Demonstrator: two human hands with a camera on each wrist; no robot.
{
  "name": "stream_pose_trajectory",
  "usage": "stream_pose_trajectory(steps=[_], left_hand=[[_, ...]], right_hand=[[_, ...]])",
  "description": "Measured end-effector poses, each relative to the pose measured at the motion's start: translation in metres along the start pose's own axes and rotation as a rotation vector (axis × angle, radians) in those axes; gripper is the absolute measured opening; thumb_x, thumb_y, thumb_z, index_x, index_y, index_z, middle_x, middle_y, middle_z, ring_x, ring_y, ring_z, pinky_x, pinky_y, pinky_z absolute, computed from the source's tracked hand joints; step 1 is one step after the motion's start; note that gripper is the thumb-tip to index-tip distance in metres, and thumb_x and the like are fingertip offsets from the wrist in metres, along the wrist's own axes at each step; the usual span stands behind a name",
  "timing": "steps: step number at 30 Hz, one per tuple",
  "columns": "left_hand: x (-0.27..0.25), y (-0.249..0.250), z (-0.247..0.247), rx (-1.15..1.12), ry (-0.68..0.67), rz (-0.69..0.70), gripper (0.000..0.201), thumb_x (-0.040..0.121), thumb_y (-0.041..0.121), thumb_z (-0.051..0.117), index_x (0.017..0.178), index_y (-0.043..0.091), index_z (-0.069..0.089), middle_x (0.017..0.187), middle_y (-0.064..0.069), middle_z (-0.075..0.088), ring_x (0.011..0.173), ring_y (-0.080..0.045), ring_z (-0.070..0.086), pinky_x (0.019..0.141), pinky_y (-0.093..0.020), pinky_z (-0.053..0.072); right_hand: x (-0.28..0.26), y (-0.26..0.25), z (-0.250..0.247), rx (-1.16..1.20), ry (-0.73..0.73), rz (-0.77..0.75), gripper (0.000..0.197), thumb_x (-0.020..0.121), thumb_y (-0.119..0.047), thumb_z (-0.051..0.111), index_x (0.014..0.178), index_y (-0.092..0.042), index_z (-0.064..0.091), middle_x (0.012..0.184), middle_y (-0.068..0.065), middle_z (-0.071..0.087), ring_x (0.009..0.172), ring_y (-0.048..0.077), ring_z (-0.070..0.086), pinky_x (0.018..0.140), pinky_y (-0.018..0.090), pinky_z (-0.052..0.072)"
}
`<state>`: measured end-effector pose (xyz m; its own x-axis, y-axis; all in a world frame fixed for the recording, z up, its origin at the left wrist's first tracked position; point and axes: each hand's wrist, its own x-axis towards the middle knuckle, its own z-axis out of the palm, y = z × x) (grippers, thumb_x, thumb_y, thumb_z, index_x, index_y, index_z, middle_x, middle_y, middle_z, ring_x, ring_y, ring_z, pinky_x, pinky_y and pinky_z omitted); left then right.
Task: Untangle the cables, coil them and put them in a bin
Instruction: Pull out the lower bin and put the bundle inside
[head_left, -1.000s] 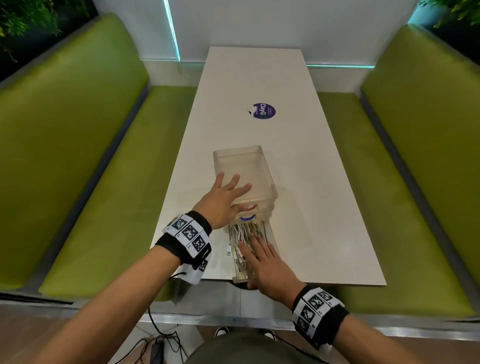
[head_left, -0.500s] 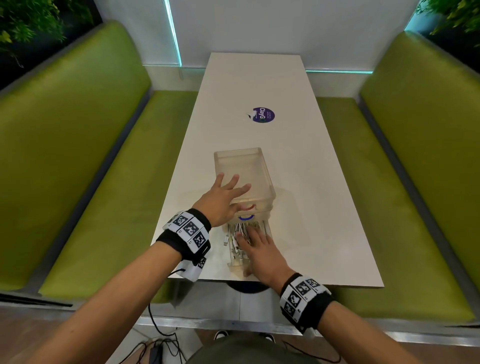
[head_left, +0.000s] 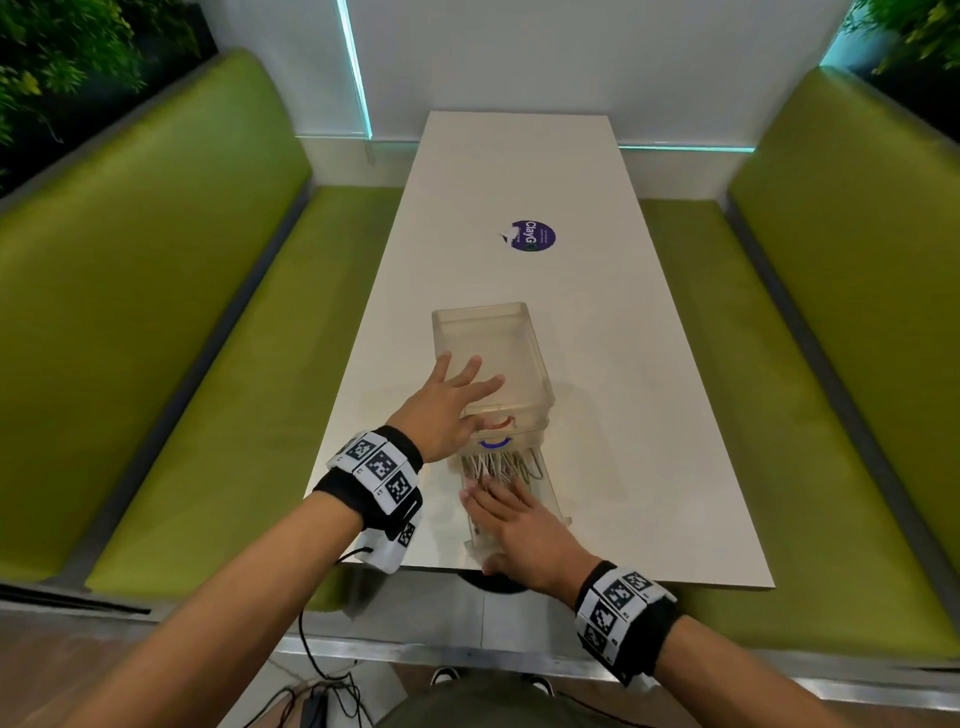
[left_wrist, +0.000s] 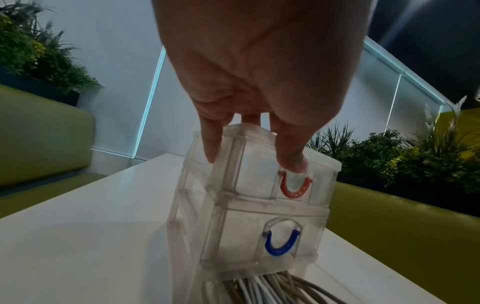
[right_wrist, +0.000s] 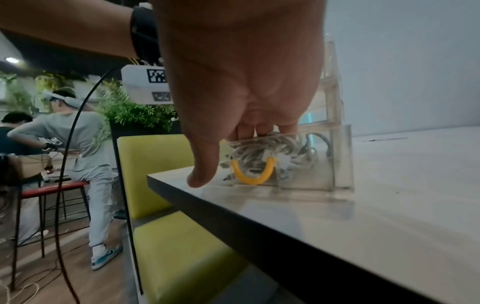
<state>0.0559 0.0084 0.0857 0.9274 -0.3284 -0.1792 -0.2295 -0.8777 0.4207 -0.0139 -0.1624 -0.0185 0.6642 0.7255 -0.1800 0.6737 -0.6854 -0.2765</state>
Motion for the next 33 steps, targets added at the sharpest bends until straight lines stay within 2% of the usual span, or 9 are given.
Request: stream_pose_trajectory(steps=[3, 5, 8, 10, 13, 17, 26, 31, 33], left_hand=[[0.0, -0.001, 0.0, -0.003, 0.006, 0.0, 0.056, 0.098, 0.029, 0.048, 0.148, 0.035, 0.024, 0.161, 0.001, 0.011, 0.147, -0.029, -0.01, 0.117, -0.041, 0.016], [0.0, -0.001, 0.0, -0.011, 0.006, 0.0, 0.056, 0.098, 0.03, 0.048, 0.148, 0.035, 0.024, 0.161, 0.001, 0.011, 0.147, -0.029, -0.01, 0.117, -0.041, 0.016], [0.0, 0.0, 0.001, -0.005, 0.001, 0.001, 0.056, 0.098, 0.03, 0.048, 0.148, 0.034, 0.024, 0.161, 0.0, 0.011, 0.147, -0.03, -0.01, 0.117, -0.041, 0.014], [0.0, 0.0, 0.0, 0.011, -0.006, 0.002, 0.056, 0.098, 0.03, 0.047, 0.149, 0.034, 0.024, 0.161, 0.0, 0.011, 0.147, -0.031, -0.01, 0.118, -0.042, 0.014], [0.0, 0.001, -0.002, 0.032, -0.015, 0.004, 0.055, 0.098, 0.032, 0.046, 0.148, 0.035, 0.023, 0.161, 0.001, 0.01, 0.147, -0.031, -0.009, 0.117, -0.042, 0.016], [-0.001, 0.001, -0.001, 0.02, 0.001, -0.001, 0.055, 0.098, 0.032, 0.046, 0.148, 0.034, 0.023, 0.161, 0.001, 0.01, 0.147, -0.03, -0.01, 0.117, -0.041, 0.018], [0.0, 0.001, 0.0, 0.006, 0.005, 0.013, 0.054, 0.098, 0.029, 0.047, 0.148, 0.034, 0.025, 0.161, 0.001, 0.012, 0.147, -0.03, -0.009, 0.116, -0.04, 0.018], [-0.001, 0.0, -0.001, 0.005, -0.004, 0.01, 0.055, 0.098, 0.029, 0.047, 0.148, 0.034, 0.025, 0.161, 0.003, 0.011, 0.148, -0.029, -0.01, 0.115, -0.04, 0.022], [0.0, 0.0, 0.0, 0.001, -0.004, 0.012, 0.055, 0.098, 0.029, 0.047, 0.148, 0.034, 0.025, 0.161, 0.003, 0.011, 0.147, -0.029, -0.01, 0.115, -0.04, 0.022]], right_hand=[[0.003, 0.002, 0.005, -0.013, 0.066, 0.01, 0.088, 0.082, -0.031, 0.068, 0.151, -0.01, 0.015, 0.159, 0.015, 0.012, 0.147, 0.033, 0.004, 0.119, 0.044, -0.004], [-0.001, 0.003, 0.01, -0.056, 0.133, 0.103, 0.095, 0.074, -0.039, 0.073, 0.15, -0.015, 0.02, 0.157, 0.021, 0.011, 0.144, 0.043, 0.004, 0.114, 0.053, -0.004], [-0.008, 0.004, 0.022, 0.03, 0.127, 0.136, 0.094, 0.079, -0.037, 0.068, 0.151, -0.022, 0.01, 0.157, 0.02, -0.004, 0.141, 0.042, -0.01, 0.112, 0.052, -0.008], [-0.005, 0.007, 0.02, 0.065, 0.134, 0.102, 0.089, 0.08, -0.029, 0.071, 0.15, -0.02, 0.016, 0.156, 0.024, 0.009, 0.142, 0.047, 0.006, 0.113, 0.053, 0.005], [0.013, 0.016, 0.011, 0.063, 0.214, 0.099, 0.085, 0.063, -0.021, 0.081, 0.137, -0.015, 0.04, 0.138, 0.021, 0.048, 0.127, 0.046, 0.044, 0.109, 0.055, 0.035], [0.01, -0.002, 0.0, 0.117, 0.402, 0.167, 0.071, 0.05, -0.011, 0.086, 0.117, -0.014, 0.06, 0.107, 0.008, 0.063, 0.096, 0.027, 0.06, 0.075, 0.033, 0.055], [0.008, 0.002, -0.002, 0.114, 0.485, 0.237, 0.051, 0.055, 0.0, 0.085, 0.102, -0.009, 0.07, 0.095, 0.005, 0.07, 0.08, 0.022, 0.068, 0.055, 0.022, 0.051], [0.012, 0.0, 0.002, 0.05, 0.505, 0.237, 0.039, 0.059, 0.001, 0.08, 0.095, -0.009, 0.071, 0.092, 0.006, 0.069, 0.081, 0.025, 0.064, 0.066, 0.03, 0.052], [0.002, -0.004, 0.009, 0.038, 0.468, 0.214, 0.035, 0.055, 0.001, 0.079, 0.086, -0.011, 0.07, 0.083, 0.005, 0.066, 0.075, 0.024, 0.062, 0.061, 0.028, 0.05]])
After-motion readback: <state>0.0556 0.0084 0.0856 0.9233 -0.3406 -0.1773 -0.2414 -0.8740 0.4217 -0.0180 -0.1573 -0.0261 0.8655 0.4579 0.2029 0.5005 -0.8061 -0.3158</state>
